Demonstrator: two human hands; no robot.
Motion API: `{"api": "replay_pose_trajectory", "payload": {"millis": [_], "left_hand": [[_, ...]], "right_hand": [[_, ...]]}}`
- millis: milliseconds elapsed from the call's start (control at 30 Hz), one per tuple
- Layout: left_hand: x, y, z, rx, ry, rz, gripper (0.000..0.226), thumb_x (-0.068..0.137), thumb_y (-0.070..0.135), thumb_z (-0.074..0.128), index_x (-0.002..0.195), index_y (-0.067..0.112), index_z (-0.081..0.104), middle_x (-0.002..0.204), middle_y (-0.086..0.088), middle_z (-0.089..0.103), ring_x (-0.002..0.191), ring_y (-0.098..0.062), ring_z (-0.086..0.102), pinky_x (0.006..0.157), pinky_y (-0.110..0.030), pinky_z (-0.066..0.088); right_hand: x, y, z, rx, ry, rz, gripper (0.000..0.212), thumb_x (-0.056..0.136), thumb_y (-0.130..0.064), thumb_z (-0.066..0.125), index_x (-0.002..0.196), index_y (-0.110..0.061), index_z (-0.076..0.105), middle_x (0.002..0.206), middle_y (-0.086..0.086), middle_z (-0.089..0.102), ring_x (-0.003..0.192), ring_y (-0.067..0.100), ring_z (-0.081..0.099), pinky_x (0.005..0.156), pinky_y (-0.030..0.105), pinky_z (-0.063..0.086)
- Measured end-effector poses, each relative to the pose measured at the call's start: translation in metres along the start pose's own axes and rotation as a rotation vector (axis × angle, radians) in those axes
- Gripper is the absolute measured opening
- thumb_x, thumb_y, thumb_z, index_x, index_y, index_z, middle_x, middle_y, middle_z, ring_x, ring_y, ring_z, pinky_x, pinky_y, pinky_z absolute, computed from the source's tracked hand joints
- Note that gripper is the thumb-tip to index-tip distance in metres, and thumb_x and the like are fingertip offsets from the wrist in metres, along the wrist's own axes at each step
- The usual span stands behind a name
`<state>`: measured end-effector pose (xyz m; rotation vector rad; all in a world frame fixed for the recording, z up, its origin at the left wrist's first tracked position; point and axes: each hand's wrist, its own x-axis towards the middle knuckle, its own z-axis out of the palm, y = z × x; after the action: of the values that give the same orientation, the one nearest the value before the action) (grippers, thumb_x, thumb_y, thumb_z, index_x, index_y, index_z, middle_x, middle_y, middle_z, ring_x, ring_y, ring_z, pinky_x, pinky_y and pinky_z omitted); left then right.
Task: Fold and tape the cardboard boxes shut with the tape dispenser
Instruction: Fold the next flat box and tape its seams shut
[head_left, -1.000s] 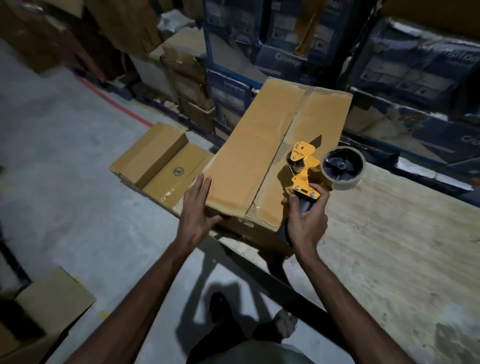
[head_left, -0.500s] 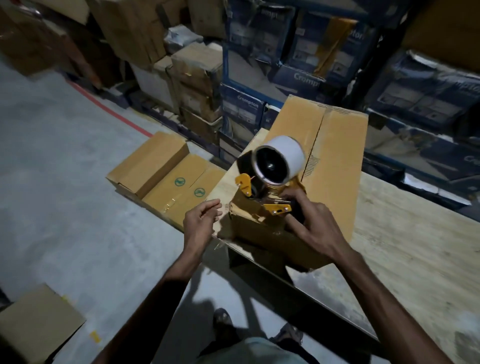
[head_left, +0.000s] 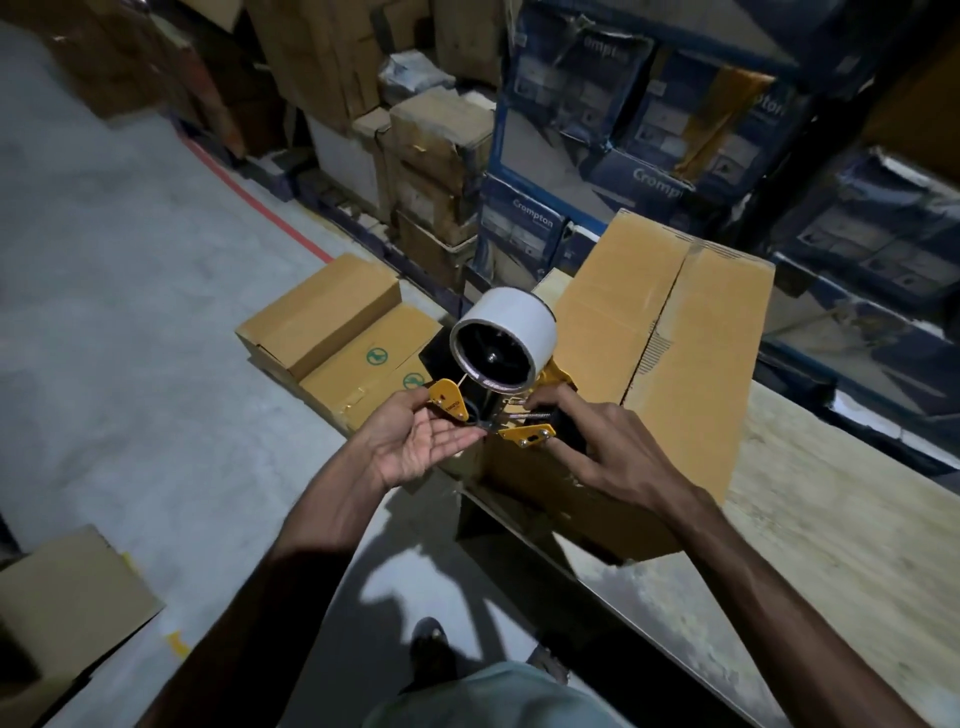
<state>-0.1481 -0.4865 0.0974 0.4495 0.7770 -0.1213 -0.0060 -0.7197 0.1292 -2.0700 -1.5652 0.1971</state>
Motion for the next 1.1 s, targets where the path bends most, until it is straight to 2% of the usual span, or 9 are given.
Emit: {"api": "replay_pose_trajectory", "payload": {"millis": [100, 233, 400, 567, 633, 733, 800, 933, 1100], "left_hand": [[0.004, -0.005, 0.001, -0.063, -0.018, -0.002, 0.065, 0.111, 0.036, 0.043, 0.156, -0.009, 0.028, 0.134, -0.044, 0.055, 0.097, -0.048, 0.074, 0.066, -0.047, 0.065], [0.004, -0.021, 0.014, -0.065, 0.019, 0.033, 0.051, 0.111, 0.020, 0.041, 0.147, -0.017, 0.038, 0.099, -0.039, 0.070, 0.077, -0.040, 0.077, 0.057, -0.039, 0.064], [0.005, -0.026, 0.024, 0.042, 0.079, 0.060, 0.041, 0.109, 0.021, 0.045, 0.118, -0.018, 0.056, 0.092, -0.038, 0.071, 0.071, -0.038, 0.077, 0.056, -0.036, 0.064], [0.011, -0.034, 0.027, 0.064, 0.191, 0.084, 0.047, 0.108, 0.024, 0.049, 0.132, -0.016, 0.050, 0.094, -0.039, 0.069, 0.068, -0.039, 0.076, 0.048, -0.033, 0.061], [0.012, -0.036, 0.028, 0.054, 0.237, 0.124, 0.041, 0.103, 0.020, 0.058, 0.129, -0.011, 0.055, 0.092, -0.035, 0.072, 0.065, -0.034, 0.076, 0.046, -0.029, 0.060], [0.011, -0.039, 0.023, 0.020, 0.297, 0.230, 0.034, 0.093, 0.003, 0.068, 0.125, -0.010, 0.063, 0.085, -0.026, 0.076, 0.061, -0.025, 0.076, 0.047, -0.024, 0.059], [0.009, -0.041, 0.025, -0.015, 0.255, 0.228, 0.026, 0.094, -0.003, 0.066, 0.119, -0.011, 0.064, 0.080, -0.024, 0.076, 0.060, -0.025, 0.076, 0.047, -0.024, 0.059], [0.009, -0.037, 0.032, -0.104, 0.209, 0.190, 0.020, 0.103, 0.007, 0.058, 0.109, -0.011, 0.062, 0.078, -0.025, 0.075, 0.061, -0.029, 0.076, 0.049, -0.029, 0.061], [0.009, -0.038, 0.035, -0.073, 0.204, 0.177, 0.019, 0.094, 0.009, 0.071, 0.100, -0.008, 0.065, 0.077, -0.025, 0.075, 0.060, -0.027, 0.076, 0.050, -0.029, 0.061]], "right_hand": [[-0.005, 0.004, 0.001, 0.045, 0.012, 0.011, 0.035, 0.100, -0.029, 0.056, 0.134, -0.030, 0.049, 0.079, -0.008, 0.061, 0.059, 0.005, 0.050, 0.052, 0.020, 0.032], [-0.012, 0.011, 0.001, 0.142, 0.028, 0.034, 0.036, 0.100, -0.025, 0.057, 0.135, -0.029, 0.048, 0.078, 0.002, 0.062, 0.057, 0.016, 0.050, 0.050, 0.025, 0.033], [-0.021, 0.021, 0.006, 0.195, 0.030, 0.046, 0.035, 0.100, -0.024, 0.060, 0.134, -0.026, 0.050, 0.071, 0.000, 0.058, 0.054, 0.015, 0.048, 0.049, 0.020, 0.028], [-0.026, 0.025, 0.015, 0.264, 0.023, 0.072, 0.036, 0.100, -0.022, 0.064, 0.133, -0.028, 0.051, 0.070, -0.003, 0.058, 0.054, 0.015, 0.047, 0.051, 0.021, 0.028], [-0.028, 0.026, 0.016, 0.303, 0.020, 0.079, 0.037, 0.100, -0.027, 0.063, 0.133, -0.034, 0.049, 0.075, 0.002, 0.063, 0.055, 0.018, 0.050, 0.050, 0.026, 0.032], [-0.029, 0.028, 0.013, 0.400, 0.047, 0.116, 0.037, 0.099, -0.046, 0.062, 0.132, -0.040, 0.047, 0.089, 0.015, 0.068, 0.064, 0.029, 0.059, 0.054, 0.052, 0.046], [-0.029, 0.030, 0.007, 0.420, 0.072, 0.125, 0.040, 0.098, -0.057, 0.059, 0.132, -0.041, 0.047, 0.094, 0.017, 0.069, 0.071, 0.039, 0.062, 0.058, 0.060, 0.047], [-0.026, 0.031, 0.000, 0.425, 0.074, 0.130, 0.038, 0.097, -0.042, 0.065, 0.132, -0.040, 0.048, 0.102, 0.009, 0.071, 0.076, 0.046, 0.063, 0.061, 0.065, 0.049], [-0.027, 0.033, -0.005, 0.446, 0.065, 0.162, 0.037, 0.099, -0.029, 0.065, 0.131, -0.035, 0.048, 0.105, 0.004, 0.072, 0.058, 0.037, 0.058, 0.049, 0.060, 0.044]]}}
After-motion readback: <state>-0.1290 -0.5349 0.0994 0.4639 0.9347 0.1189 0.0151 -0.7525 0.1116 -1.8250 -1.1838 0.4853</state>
